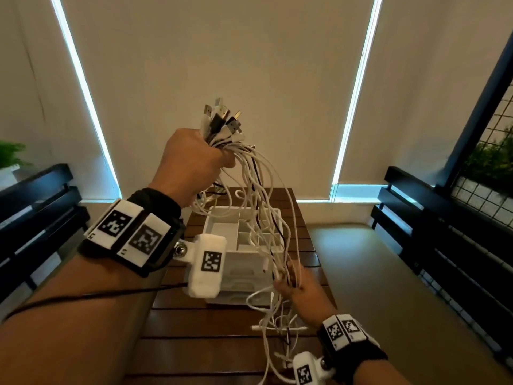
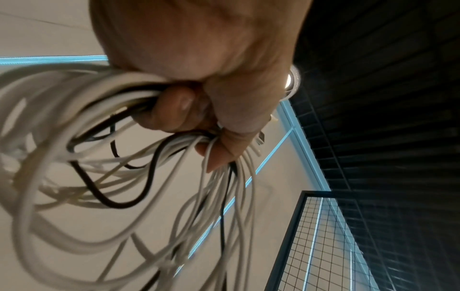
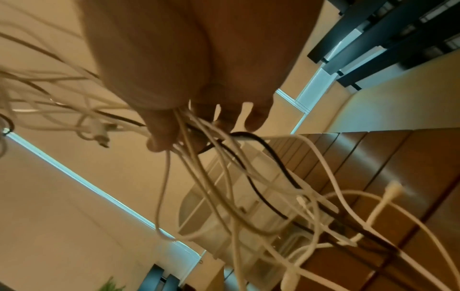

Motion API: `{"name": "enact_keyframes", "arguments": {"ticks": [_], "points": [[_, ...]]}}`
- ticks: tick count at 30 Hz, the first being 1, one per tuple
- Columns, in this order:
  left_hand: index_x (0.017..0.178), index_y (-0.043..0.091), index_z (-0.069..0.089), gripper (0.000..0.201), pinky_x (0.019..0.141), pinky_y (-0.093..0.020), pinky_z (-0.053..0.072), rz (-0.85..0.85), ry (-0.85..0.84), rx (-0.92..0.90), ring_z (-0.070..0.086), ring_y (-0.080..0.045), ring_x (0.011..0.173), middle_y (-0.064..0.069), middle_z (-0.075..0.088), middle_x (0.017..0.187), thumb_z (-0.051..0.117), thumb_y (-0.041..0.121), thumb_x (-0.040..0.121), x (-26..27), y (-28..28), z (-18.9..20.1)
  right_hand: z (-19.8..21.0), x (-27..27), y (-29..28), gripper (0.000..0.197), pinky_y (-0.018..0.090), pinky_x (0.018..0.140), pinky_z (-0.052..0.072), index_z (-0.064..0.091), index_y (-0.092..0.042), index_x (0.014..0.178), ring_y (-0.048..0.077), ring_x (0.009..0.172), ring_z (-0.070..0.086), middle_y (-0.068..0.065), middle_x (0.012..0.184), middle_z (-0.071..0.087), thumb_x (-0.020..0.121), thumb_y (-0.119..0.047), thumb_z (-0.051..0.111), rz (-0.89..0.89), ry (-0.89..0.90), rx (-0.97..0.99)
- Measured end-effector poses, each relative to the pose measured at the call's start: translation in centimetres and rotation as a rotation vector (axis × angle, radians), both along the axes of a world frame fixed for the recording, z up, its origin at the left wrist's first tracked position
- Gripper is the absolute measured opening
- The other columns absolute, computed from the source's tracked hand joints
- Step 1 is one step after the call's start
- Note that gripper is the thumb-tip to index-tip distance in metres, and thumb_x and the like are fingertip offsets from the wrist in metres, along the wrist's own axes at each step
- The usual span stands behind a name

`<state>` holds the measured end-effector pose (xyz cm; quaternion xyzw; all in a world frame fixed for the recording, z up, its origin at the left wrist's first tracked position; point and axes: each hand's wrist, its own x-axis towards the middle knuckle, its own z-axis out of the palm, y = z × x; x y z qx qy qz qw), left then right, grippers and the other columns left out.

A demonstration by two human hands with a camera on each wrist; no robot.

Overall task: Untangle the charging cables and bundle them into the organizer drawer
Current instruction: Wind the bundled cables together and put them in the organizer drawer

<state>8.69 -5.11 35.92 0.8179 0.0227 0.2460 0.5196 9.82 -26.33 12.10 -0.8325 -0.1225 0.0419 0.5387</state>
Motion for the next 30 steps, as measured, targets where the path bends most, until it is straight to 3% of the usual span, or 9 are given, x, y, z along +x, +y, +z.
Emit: {"name": "enact_keyframes", "arguments": {"ticks": [2, 5, 9, 11, 13, 15, 17, 24, 30], "points": [[0.075, 0.005, 0.07, 0.01, 0.038, -0.018, 0.037, -0.016, 0.017, 0.081, 0.049, -0.013, 0.047, 0.0, 0.058, 0.059, 0.079, 0.009, 0.073, -0.1, -0.2, 0.1, -0.5, -0.2, -0.3, 0.026, 0.045, 0.082, 0.056, 0.059, -0.043, 0.093, 0.009, 0.09, 0.063, -0.01, 0.092, 0.065, 0.074, -0.042, 0.077, 0.043, 0.056, -0.054], [0.074, 0.001, 0.068, 0.014, 0.037, -0.019, 0.036, -0.028, 0.067, 0.225, 0.044, -0.011, 0.043, -0.001, 0.054, 0.056, 0.079, 0.011, 0.073, -0.4, -0.6, -0.1, 1.2, -0.9, -0.5, 0.099, 0.047, 0.096, 0.051, 0.037, -0.051, 0.126, 0.016, 0.122, 0.048, -0.013, 0.129, 0.048, 0.042, -0.051, 0.089, 0.023, 0.064, 0.041], [0.071, 0.003, 0.064, 0.016, 0.037, -0.019, 0.036, -0.047, 0.11, 0.314, 0.045, -0.011, 0.041, 0.0, 0.053, 0.055, 0.076, 0.013, 0.074, -0.4, -1.2, -0.5, 7.6, -1.3, -0.1, 0.136, 0.043, 0.11, 0.032, 0.006, -0.049, 0.144, 0.015, 0.14, 0.024, -0.013, 0.154, 0.022, 0.036, -0.054, 0.089, -0.107, -0.203, 0.279], [0.065, 0.006, 0.06, 0.02, 0.036, -0.019, 0.034, -0.066, 0.125, 0.339, 0.043, -0.008, 0.035, 0.0, 0.051, 0.053, 0.075, 0.014, 0.075, -0.5, -1.8, -0.7, 10.1, -0.6, 1.2, 0.134, 0.03, 0.107, 0.031, 0.003, -0.051, 0.145, 0.004, 0.138, 0.025, -0.015, 0.154, 0.023, 0.046, -0.04, 0.093, -0.071, -0.282, 0.347], [0.063, 0.007, 0.058, 0.022, 0.031, -0.016, 0.031, -0.096, 0.121, 0.344, 0.041, -0.005, 0.03, 0.0, 0.05, 0.051, 0.076, 0.014, 0.075, -0.6, -2.6, -0.7, 11.5, 0.5, 2.8, 0.115, 0.017, 0.094, 0.043, 0.02, -0.04, 0.146, -0.006, 0.124, 0.045, -0.015, 0.14, 0.045, 0.058, -0.018, 0.091, 0.009, -0.282, 0.337], [0.062, 0.007, 0.058, 0.021, 0.03, -0.014, 0.03, -0.11, 0.09, 0.323, 0.04, -0.005, 0.03, 0.001, 0.049, 0.05, 0.075, 0.011, 0.074, -0.8, -3.0, -0.5, 11.9, 1.6, 4.1, 0.061, 0.024, 0.082, 0.053, 0.054, -0.024, 0.125, 0.0, 0.098, 0.065, -0.008, 0.11, 0.068, 0.072, -0.014, 0.082, 0.055, -0.279, 0.28], [0.06, 0.008, 0.057, 0.022, 0.032, -0.014, 0.03, -0.095, 0.046, 0.299, 0.039, -0.005, 0.031, 0.002, 0.048, 0.048, 0.075, 0.01, 0.073, -0.9, -2.8, -0.2, 11.3, 2.2, 4.8, 0.018, 0.034, 0.074, 0.056, 0.065, -0.008, 0.102, 0.013, 0.077, 0.068, 0.006, 0.085, 0.07, 0.085, -0.013, 0.069, 0.08, -0.25, 0.293], [0.073, 0.006, 0.07, 0.012, 0.04, -0.018, 0.037, -0.002, 0.003, 0.104, 0.048, -0.009, 0.043, 0.001, 0.057, 0.057, 0.08, 0.011, 0.072, -0.5, 0.3, 0.3, 7.9, 1.4, 4.1, 0.026, 0.038, 0.07, 0.057, 0.056, -0.014, 0.109, 0.026, 0.071, 0.068, 0.012, 0.079, 0.069, 0.095, -0.035, 0.051, 0.135, -0.119, 0.314], [0.069, 0.005, 0.067, 0.015, 0.043, -0.022, 0.036, 0.035, 0.078, 0.094, 0.047, -0.016, 0.046, -0.002, 0.055, 0.056, 0.08, 0.01, 0.072, -0.1, 1.2, -0.1, 6.7, 0.8, 3.4, 0.012, 0.033, 0.076, 0.057, 0.067, -0.011, 0.097, 0.023, 0.085, 0.07, 0.014, 0.091, 0.072, 0.094, -0.015, 0.056, -0.002, -0.105, 0.366]]}}
